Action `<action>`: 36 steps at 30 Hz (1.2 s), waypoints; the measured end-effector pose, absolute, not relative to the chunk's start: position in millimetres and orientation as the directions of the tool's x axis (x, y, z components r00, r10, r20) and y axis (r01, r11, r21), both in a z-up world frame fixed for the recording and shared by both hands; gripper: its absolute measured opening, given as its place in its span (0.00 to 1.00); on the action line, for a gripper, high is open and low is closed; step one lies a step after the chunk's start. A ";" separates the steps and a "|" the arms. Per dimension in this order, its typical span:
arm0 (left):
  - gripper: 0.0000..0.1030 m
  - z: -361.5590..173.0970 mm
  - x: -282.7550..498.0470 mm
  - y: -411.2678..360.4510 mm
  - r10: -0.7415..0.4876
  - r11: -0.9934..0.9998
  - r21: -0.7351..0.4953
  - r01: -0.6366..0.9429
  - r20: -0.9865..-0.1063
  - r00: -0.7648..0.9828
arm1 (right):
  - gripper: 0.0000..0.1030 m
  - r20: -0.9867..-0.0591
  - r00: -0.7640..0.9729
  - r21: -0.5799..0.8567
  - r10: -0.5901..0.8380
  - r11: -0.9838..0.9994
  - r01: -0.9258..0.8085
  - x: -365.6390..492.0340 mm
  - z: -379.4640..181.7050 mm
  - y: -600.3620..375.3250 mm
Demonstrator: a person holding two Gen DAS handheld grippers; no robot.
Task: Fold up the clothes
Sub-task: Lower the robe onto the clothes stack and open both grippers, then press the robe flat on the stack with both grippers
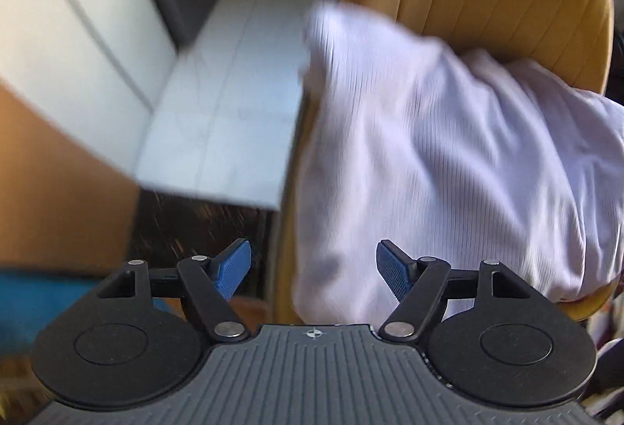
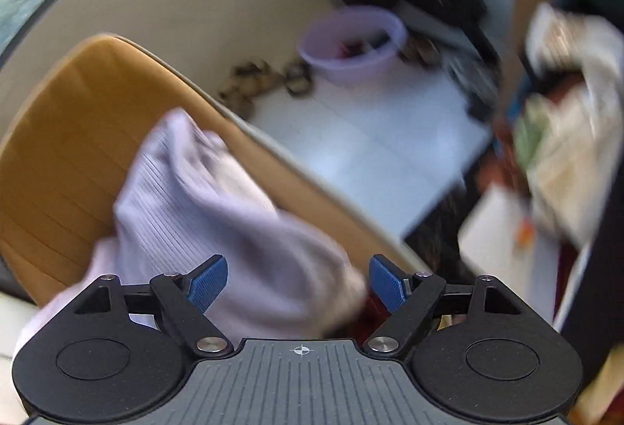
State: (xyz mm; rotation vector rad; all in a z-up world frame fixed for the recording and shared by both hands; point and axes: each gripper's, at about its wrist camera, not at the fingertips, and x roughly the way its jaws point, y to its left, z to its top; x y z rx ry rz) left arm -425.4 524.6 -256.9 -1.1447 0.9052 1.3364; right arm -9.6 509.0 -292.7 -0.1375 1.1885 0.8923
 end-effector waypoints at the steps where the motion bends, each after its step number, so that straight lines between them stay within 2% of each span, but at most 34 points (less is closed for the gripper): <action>1: 0.58 -267.0 -425.3 518.7 0.233 -0.127 -0.134 -0.983 -0.967 0.102 | 0.70 -0.843 0.106 0.331 0.528 0.663 -0.671 -12.4 -295.5 507.6; 2: 0.37 -273.4 -423.3 517.5 0.220 -0.127 -0.130 -0.983 -0.970 0.100 | 0.67 -0.841 0.125 0.315 0.527 0.664 -0.678 -15.2 -298.4 506.3; 3: 0.30 -278.6 -421.0 516.5 0.211 -0.124 -0.123 -0.985 -0.973 0.095 | 0.51 -0.838 0.145 0.298 0.526 0.664 -0.685 -18.1 -301.3 504.9; 4: 0.27 -277.8 -417.7 516.3 0.217 -0.103 -0.103 -0.989 -0.973 0.079 | 0.18 -0.835 0.161 0.286 0.527 0.664 -0.691 -20.6 -303.9 504.2; 5: 0.23 -277.0 -414.3 516.2 0.223 -0.083 -0.083 -0.993 -0.973 0.063 | 0.06 -0.825 0.141 0.316 0.547 0.654 -0.688 -19.7 -303.4 511.5; 8: 0.22 -275.3 -404.9 516.4 0.242 -0.024 -0.023 -0.999 -0.970 0.016 | 0.05 -0.790 0.222 0.313 0.571 0.688 -0.655 -12.9 -285.9 515.3; 10: 0.28 -283.4 -403.9 518.5 0.235 -0.010 0.015 -1.000 -0.972 -0.017 | 0.02 -0.816 0.206 0.321 0.541 0.719 -0.617 -3.2 -293.5 511.2; 12: 0.48 -283.4 -399.6 523.6 0.244 0.022 0.070 -0.997 -0.968 -0.063 | 0.03 -0.845 0.197 0.266 0.498 0.710 -0.652 -2.4 -297.7 516.0; 14: 0.55 -278.8 -393.6 529.6 0.263 0.055 0.123 -0.991 -0.959 -0.105 | 0.07 -0.871 0.191 0.211 0.453 0.696 -0.687 -1.6 -301.9 520.9; 16: 0.54 -267.7 -392.3 531.1 0.296 0.072 0.138 -0.988 -0.949 -0.111 | 0.25 -0.879 0.212 0.179 0.428 0.706 -0.686 -0.1 -296.3 522.3; 20: 0.54 -231.0 -390.9 530.9 0.371 0.069 0.082 -0.994 -0.927 -0.051 | 0.25 -0.789 0.297 0.170 0.538 0.656 -0.736 -10.5 -255.2 523.0; 22: 0.54 -210.2 -385.4 531.9 0.423 0.074 0.036 -0.997 -0.906 -0.002 | 0.26 -0.750 0.254 0.145 0.611 0.527 -0.837 -27.4 -242.6 539.0; 23: 0.54 -200.8 -380.1 534.0 0.468 0.088 0.026 -0.996 -0.884 0.018 | 0.28 -0.735 0.219 0.137 0.642 0.457 -0.879 -36.2 -238.8 547.8; 25: 0.62 -190.7 -365.6 544.8 0.541 0.137 0.029 -0.990 -0.840 0.050 | 0.38 -0.707 0.141 0.118 0.693 0.311 -0.943 -53.7 -231.6 565.5; 26: 0.66 -197.9 -359.6 555.6 0.543 0.168 0.057 -0.984 -0.838 0.044 | 0.39 -0.701 0.091 0.128 0.707 0.251 -0.960 -61.1 -233.0 574.1; 27: 0.66 -205.1 -353.6 566.3 0.546 0.198 0.086 -0.976 -0.837 0.037 | 0.39 -0.696 0.052 0.133 0.717 0.200 -0.971 -68.7 -236.1 581.7; 28: 0.63 -213.1 -348.4 577.5 0.542 0.224 0.107 -0.969 -0.840 0.033 | 0.39 -0.690 0.013 0.138 0.724 0.150 -0.979 -76.3 -239.2 589.4; 29: 0.57 -224.6 -346.8 590.4 0.508 0.235 0.095 -0.967 -0.860 0.039 | 0.39 -0.684 -0.025 0.141 0.729 0.099 -0.985 -83.6 -242.5 597.0; 30: 0.56 -236.1 -345.5 602.4 0.476 0.240 0.085 -0.967 -0.878 0.041 | 0.39 -0.689 -0.047 0.130 0.723 0.059 -0.990 -88.1 -249.2 604.6; 33: 0.56 -274.1 -353.0 625.6 0.420 0.188 0.124 -0.974 -0.907 -0.034 | 0.39 -0.743 -0.040 0.042 0.669 -0.013 -0.999 -92.1 -276.5 628.9; 34: 0.58 -287.2 -358.4 633.2 0.404 0.166 0.140 -0.976 -0.913 -0.062 | 0.37 -0.764 -0.024 0.006 0.645 -0.030 -1.000 -91.5 -286.6 637.1; 36: 0.62 -300.0 -370.5 644.4 0.377 0.092 0.077 -0.993 -0.926 -0.037 | 0.38 -0.792 -0.038 0.019 0.609 -0.038 -0.999 -74.4 -303.0 650.4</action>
